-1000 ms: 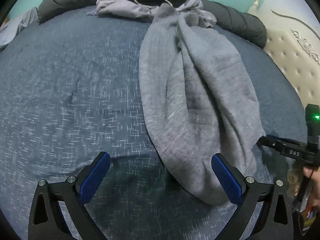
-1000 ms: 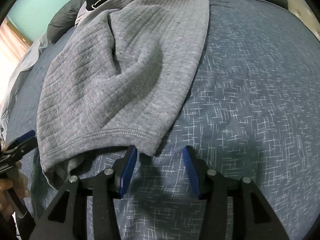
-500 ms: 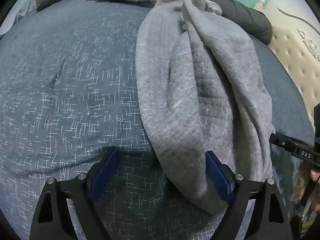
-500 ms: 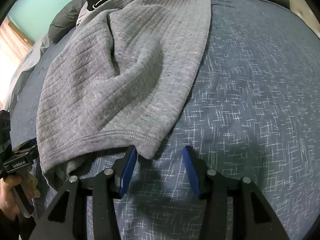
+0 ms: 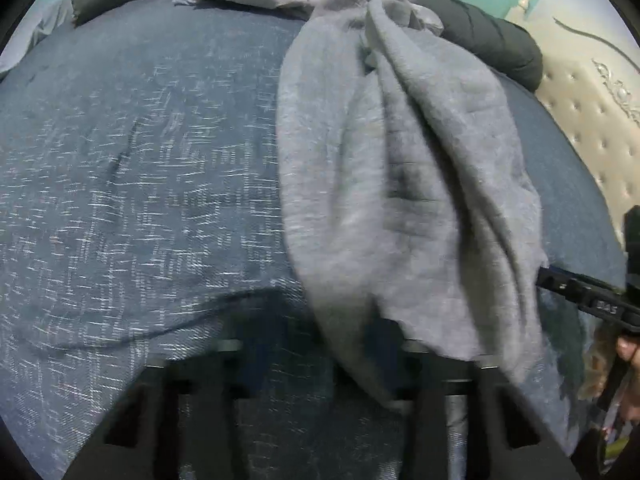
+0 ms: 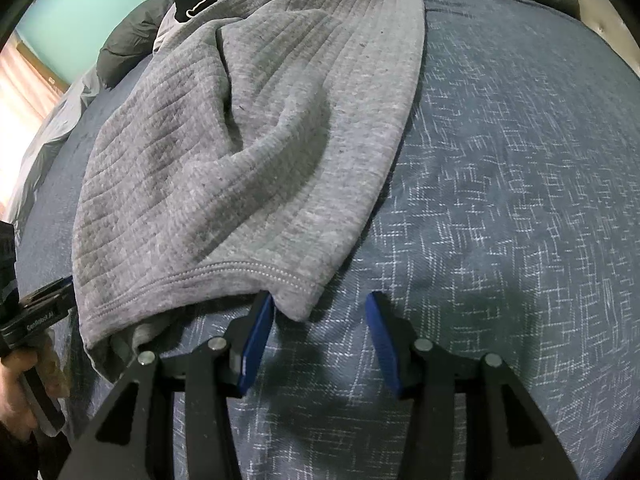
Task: Fold clothes
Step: 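Grasp the hem with the left gripper while the right gripper holds the other hem edge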
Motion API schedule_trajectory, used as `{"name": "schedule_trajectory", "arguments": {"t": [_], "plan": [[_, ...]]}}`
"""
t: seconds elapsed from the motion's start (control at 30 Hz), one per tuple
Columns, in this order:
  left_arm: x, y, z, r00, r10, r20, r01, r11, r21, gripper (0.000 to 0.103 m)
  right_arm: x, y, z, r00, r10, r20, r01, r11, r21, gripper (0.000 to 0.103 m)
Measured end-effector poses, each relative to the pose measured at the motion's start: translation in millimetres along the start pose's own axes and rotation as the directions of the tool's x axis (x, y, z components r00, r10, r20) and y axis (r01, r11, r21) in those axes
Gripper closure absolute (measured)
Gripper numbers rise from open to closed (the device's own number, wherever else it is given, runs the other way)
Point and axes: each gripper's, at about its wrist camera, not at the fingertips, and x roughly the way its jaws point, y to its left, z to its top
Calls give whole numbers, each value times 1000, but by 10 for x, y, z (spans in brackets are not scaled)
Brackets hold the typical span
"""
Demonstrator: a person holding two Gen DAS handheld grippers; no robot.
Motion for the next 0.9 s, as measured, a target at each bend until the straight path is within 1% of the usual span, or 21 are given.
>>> {"name": "schedule_trajectory", "arguments": {"t": [0.07,0.1,0.13,0.17,0.27,0.3,0.37,0.4,0.43,0.47,0.53,0.6,0.67,0.77,0.83,0.87,0.9], "plan": [[2,-55,8,1000,-2,-4,2,1000,22,80,45,68,45,1000,-1,4,1,1000,1,54],[1,-80,12,1000,-3,-3,3,1000,31,81,32,83,54,1000,1,5,-1,1000,2,54],[-4,-96,19,1000,-4,-1,4,999,35,85,19,99,63,1000,3,7,-3,1000,3,54],[-12,-108,26,1000,-9,2,8,999,37,90,7,114,72,1000,5,8,-5,1000,4,54],[-52,-147,32,1000,-15,11,15,999,52,98,-24,11,206,1000,6,13,-6,1000,0,54],[-69,-155,36,1000,-16,15,15,998,57,98,-34,-23,250,1000,7,14,-7,1000,-1,54],[-116,-158,55,999,-15,28,13,998,64,99,-105,41,362,1000,10,21,-9,1000,-17,55],[-143,-155,79,999,-16,36,13,998,67,99,-109,55,392,999,19,30,-18,999,-36,62],[-180,-153,102,999,-17,46,14,997,70,99,-115,72,412,999,26,30,-25,998,-52,76],[-226,-157,116,998,-19,55,15,997,74,99,-121,90,433,999,34,30,-32,997,-68,81],[-320,-166,148,997,-21,72,15,997,81,99,-215,97,469,997,43,60,-38,995,-89,93],[-427,-179,194,996,-20,92,11,996,89,100,-308,104,504,994,53,90,-43,993,-111,96],[-552,-181,261,993,-22,116,11,995,95,100,-535,112,487,988,65,138,-49,991,-121,97],[-821,-144,355,988,-32,154,18,996,92,100,-875,124,462,975,83,207,-55,989,-137,97],[-1024,-127,501,983,-36,179,19,995,95,100,-1101,132,445,963,96,253,-59,987,-148,98],[-1163,-150,514,980,-38,196,18,995,102,100,-1186,298,423,956,102,276,-62,987,-150,98],[-1241,-202,549,976,-38,213,14,993,114,100,-1279,544,475,948,108,300,-64,986,-152,98]]}}
